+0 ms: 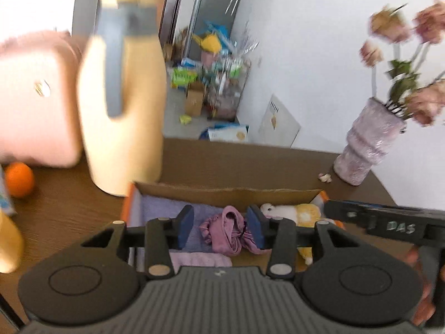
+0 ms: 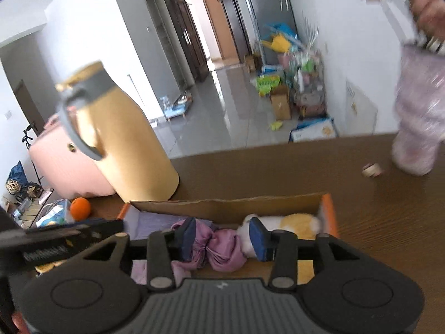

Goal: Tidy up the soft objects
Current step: 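Open both grippers and withdraw them from the box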

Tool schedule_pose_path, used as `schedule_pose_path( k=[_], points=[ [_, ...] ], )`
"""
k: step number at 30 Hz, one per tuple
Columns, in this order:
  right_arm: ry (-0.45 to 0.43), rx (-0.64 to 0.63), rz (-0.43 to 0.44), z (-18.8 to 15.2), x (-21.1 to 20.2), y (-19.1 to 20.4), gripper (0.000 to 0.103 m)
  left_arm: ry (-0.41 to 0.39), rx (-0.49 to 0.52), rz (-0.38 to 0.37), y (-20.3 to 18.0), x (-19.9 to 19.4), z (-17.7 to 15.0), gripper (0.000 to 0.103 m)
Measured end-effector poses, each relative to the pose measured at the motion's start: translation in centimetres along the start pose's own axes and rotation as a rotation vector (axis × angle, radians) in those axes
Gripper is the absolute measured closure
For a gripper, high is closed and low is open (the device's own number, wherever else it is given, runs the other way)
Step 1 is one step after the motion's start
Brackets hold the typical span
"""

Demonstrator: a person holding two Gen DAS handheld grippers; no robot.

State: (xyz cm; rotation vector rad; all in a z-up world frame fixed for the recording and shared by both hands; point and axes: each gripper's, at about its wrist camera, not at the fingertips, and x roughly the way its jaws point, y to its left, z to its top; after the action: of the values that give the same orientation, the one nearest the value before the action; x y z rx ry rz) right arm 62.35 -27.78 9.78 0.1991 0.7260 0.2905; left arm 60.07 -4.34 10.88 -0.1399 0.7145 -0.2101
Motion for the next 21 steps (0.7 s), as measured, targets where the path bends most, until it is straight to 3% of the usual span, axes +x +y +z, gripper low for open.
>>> schedule_pose_path(
  k=[4,7,10,14,19,21],
  points=[
    [-0.051,-0.044,-0.042,-1.0,-6.7,-0.2,0.056,-0.061,0.049,0.042,0.1,-6.1,-0.5,0.052],
    [-0.074,-0.027,-0.058,-2.1,-10.4,-0.6,0.056,-0.08,0.012,0.044,0.2,-9.5,-0.9,0.05],
    [-0.099,-0.012,-0.06,-3.4,-13.3,-0.5,0.056,-0.121,0.046,0.051,-0.7,-11.8,-2.3,0.037],
    [-0.181,-0.06,-0.063,-8.1,-17.4,0.2,0.05,-0.23,0.102,0.142,-0.8,-15.3,-9.4,0.034],
    [-0.263,-0.17,-0.072,-19.5,-22.3,1.5,0.048,-0.313,0.13,0.1,-0.6,-20.4,-20.8,0.026],
    [-0.279,-0.177,-0.054,-24.2,-24.0,1.9,0.047,-0.306,0.118,0.065,-0.6,-22.1,-25.1,0.026]
  ],
)
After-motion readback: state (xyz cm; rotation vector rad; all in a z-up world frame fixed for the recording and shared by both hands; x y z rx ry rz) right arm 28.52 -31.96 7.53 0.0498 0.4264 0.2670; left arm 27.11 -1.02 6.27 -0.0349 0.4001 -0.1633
